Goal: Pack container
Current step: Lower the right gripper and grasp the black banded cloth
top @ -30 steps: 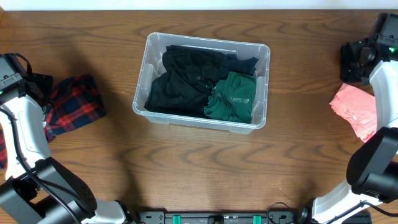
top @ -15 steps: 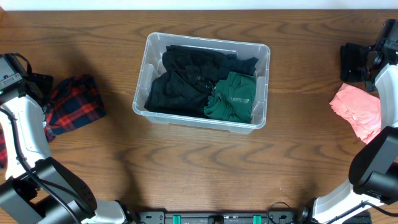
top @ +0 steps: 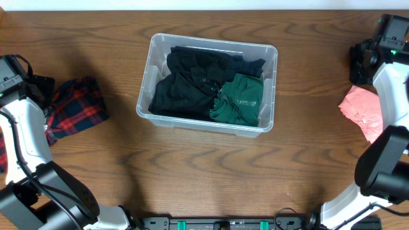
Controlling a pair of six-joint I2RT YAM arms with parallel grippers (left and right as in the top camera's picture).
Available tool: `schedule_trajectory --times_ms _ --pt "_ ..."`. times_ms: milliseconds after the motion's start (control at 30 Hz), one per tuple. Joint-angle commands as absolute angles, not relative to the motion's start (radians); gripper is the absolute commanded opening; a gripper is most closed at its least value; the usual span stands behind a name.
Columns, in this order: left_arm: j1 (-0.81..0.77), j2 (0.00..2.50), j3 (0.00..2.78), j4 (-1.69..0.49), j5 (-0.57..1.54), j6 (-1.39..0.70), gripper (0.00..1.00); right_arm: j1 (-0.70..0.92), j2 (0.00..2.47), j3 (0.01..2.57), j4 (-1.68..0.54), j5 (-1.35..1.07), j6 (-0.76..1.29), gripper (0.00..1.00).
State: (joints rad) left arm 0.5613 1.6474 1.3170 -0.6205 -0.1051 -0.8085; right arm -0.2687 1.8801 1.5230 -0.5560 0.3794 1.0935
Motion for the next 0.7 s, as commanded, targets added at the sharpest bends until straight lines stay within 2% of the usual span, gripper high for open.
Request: schedule_trajectory --times_ms 0,233,667 --pt "0.566 1.656 1.317 -0.62 -0.121 -0.81 0.98 -0.267 1.942 1.516 -0.551 0.407 1.102 0.79" --pt "0.566 1.656 1.317 -0.62 -0.121 -0.81 0.98 -0.268 2.048 1.516 -0.456 0.381 1.013 0.77" --pt "0.566 1.656 1.317 -0.62 -0.121 -0.81 0.98 -0.292 2.106 1.516 -0.322 0.37 1.009 0.79"
